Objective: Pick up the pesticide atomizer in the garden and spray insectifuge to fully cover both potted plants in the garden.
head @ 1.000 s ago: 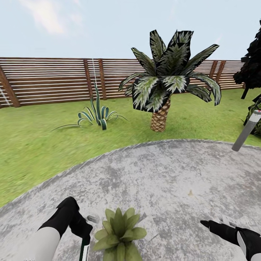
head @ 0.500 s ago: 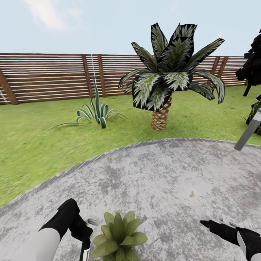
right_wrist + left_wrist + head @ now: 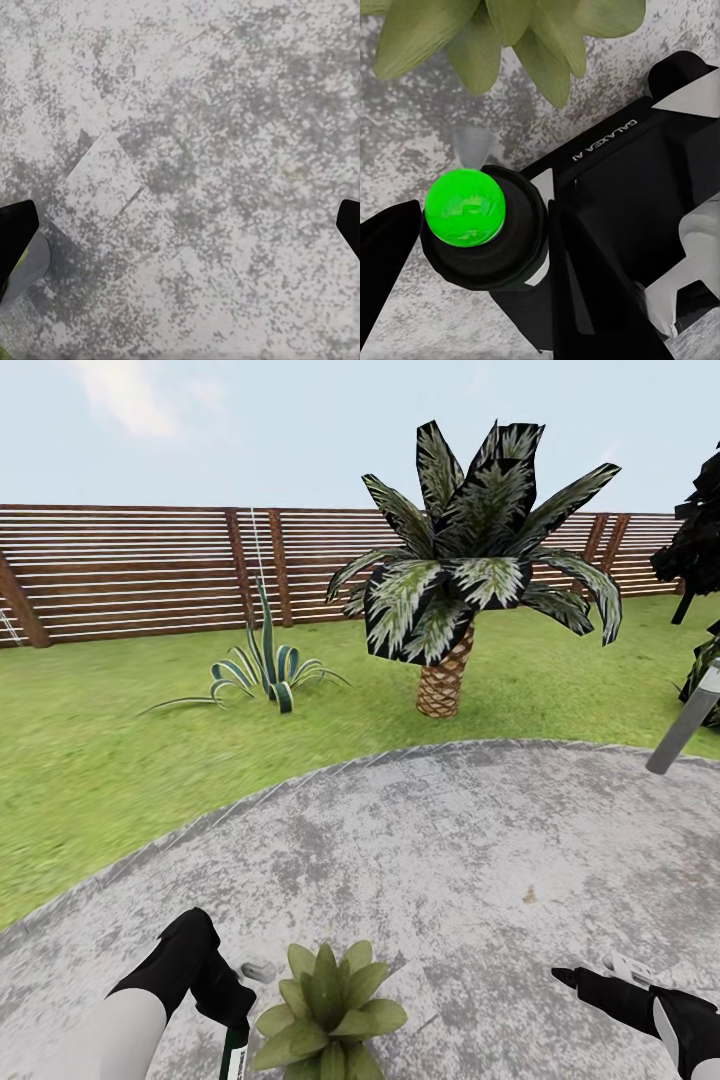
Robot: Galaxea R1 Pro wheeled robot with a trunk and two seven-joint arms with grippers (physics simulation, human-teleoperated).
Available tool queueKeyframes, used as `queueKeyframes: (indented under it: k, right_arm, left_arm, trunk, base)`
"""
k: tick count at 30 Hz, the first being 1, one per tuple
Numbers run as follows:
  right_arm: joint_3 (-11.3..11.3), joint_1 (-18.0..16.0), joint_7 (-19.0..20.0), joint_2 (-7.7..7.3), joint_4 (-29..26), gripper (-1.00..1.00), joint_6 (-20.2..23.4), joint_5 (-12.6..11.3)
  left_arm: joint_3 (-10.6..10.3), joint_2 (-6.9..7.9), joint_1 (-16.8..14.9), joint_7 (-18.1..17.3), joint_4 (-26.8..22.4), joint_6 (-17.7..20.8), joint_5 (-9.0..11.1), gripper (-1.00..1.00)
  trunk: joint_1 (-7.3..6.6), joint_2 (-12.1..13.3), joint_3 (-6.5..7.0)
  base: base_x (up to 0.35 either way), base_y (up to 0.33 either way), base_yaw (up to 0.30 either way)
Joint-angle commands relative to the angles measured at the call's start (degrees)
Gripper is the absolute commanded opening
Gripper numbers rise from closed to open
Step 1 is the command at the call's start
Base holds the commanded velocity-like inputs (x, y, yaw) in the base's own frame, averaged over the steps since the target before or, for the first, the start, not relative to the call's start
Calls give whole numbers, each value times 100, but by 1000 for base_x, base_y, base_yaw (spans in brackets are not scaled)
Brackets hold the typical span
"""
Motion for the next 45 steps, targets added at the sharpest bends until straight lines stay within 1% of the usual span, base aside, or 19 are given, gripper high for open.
queueKeyframes:
  k: [1, 21, 31, 38, 45]
  right_arm:
    - [-48, -7, 46, 3, -9, 100, 26, 52]
    - [-48, -7, 47, 5, -9, 100, 26, 52]
    - [-48, -7, 47, 4, -9, 100, 26, 52]
    - [-48, -7, 43, 4, -9, 100, 28, 52]
    - [-48, -7, 32, 4, -9, 100, 26, 52]
  left_arm:
    - [30, -5, -4, -55, -6, 42, -57, -100]
    - [30, -5, -5, -55, -6, 42, -57, -100]
    - [30, -5, -5, -55, -6, 42, -57, -100]
    - [30, -5, -5, -53, -6, 42, -57, -100]
    - [33, -5, -5, -47, -6, 42, -57, -100]
  trunk:
    - [0, -3, -5]
    - [0, -3, -10]
    - [0, -3, -84]
    - [0, -3, -145]
    - [0, -3, -206]
  base:
    - [0, 0, 0]
    - [0, 0, 0]
    - [0, 0, 71]
    - [-138, 0, 93]
    - [-21, 0, 93]
